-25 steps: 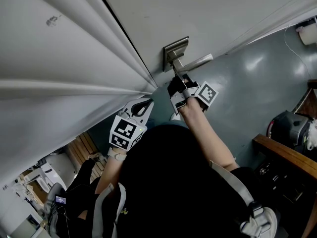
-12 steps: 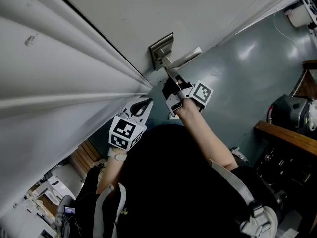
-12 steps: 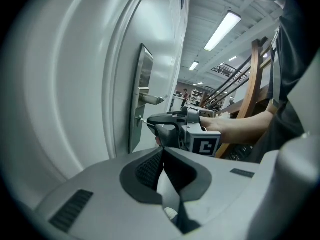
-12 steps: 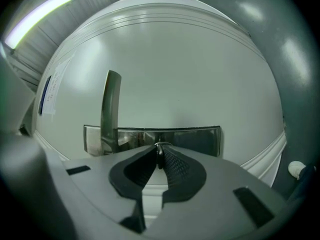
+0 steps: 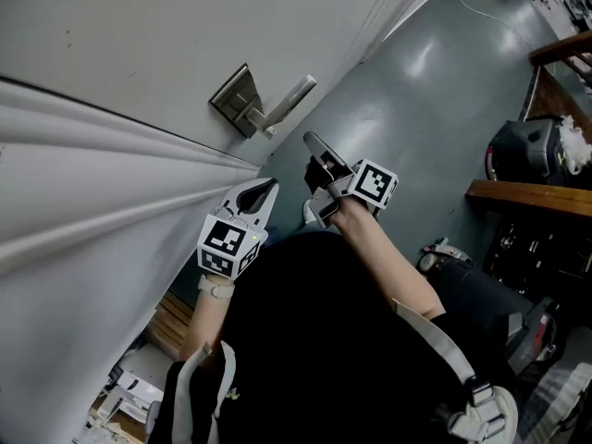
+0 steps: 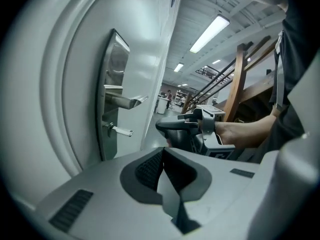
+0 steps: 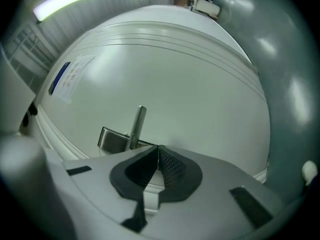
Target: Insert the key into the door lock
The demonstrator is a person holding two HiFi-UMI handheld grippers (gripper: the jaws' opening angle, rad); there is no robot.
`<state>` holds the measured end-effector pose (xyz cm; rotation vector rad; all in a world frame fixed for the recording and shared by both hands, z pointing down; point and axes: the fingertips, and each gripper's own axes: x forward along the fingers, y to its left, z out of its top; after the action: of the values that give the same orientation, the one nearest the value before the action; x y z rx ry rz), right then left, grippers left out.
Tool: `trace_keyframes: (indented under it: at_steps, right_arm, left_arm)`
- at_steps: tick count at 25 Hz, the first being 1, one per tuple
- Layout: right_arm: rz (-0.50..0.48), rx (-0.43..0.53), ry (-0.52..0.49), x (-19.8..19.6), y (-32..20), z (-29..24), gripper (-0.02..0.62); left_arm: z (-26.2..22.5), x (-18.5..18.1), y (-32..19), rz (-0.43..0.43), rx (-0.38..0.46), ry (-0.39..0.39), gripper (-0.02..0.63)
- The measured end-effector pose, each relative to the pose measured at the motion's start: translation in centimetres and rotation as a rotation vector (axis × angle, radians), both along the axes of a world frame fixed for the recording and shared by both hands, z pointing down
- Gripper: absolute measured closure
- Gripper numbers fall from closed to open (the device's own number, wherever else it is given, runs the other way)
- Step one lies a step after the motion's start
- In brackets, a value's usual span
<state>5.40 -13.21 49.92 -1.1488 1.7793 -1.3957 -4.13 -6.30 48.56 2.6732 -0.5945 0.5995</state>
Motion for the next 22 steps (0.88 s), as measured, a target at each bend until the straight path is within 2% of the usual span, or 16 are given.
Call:
trace_keyframes:
  at_steps: [10,17,22]
  right_arm:
    - [0.044,0.125,0.47,5.4,5.3,-5.1,0.58]
    - [0.076,0.178,0.749,7.9,8.8,-9.2,0.58]
    - [0.097,0.191,0.95,8.8,10.5,-11.3,0.58]
  left_arm:
    - [-2.2,5.0,0.5,0.146,0.04,0.069,0.597]
    - [-4.9,6.5,0.1,0.184,0.072,0.14,0.595]
    - [-6.5,7.2,0.2,0.213,0.109,0.162,0.595]
